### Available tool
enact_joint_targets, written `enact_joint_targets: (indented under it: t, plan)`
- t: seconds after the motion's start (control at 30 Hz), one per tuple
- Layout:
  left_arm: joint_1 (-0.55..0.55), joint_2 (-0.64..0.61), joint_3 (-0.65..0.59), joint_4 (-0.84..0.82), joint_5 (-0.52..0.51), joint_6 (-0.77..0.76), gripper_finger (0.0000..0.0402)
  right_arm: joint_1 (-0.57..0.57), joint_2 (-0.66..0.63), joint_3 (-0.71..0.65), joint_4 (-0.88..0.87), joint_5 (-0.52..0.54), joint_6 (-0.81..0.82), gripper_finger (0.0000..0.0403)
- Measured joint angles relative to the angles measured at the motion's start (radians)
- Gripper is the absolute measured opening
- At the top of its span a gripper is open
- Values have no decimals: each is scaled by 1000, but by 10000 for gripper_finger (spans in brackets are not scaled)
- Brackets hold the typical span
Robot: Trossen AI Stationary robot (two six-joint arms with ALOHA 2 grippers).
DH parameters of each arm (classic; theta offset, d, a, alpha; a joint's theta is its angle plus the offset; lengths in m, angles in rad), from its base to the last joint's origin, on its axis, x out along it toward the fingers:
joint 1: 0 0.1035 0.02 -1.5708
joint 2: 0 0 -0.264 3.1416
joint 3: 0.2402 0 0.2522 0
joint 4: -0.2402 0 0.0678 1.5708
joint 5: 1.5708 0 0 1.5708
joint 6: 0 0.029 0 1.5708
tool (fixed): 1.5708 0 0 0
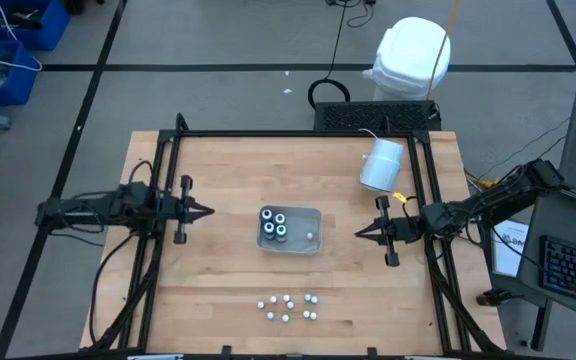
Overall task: Pick & Place food coloring
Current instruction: Put the small red bottle into the gray bin
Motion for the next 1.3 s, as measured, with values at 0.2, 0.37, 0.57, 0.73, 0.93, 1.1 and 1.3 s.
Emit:
enact_joint_targets:
  t: [0.2,0.37,0.57,0.73,0.93,1.1,1.3]
  plan:
    - [36,1,-115,216,-58,-84,13,0,23,0,-4,86,18,0]
    - [37,8,-138,209,-186,-158,17,51,168,59,5,195,38,0]
    - [37,11,-138,148,-212,-266,18,220,499,368,-104,299,60,0]
    - [36,11,-138,181,-215,-274,19,365,787,738,-396,544,98,0]
    - [32,15,-137,171,-215,-272,19,421,1002,996,-489,581,187,0]
    - [32,15,-137,141,-215,-299,19,399,1111,1024,-357,565,197,0]
    - [32,15,-137,121,-214,-334,19,366,1132,1024,-431,543,362,2]
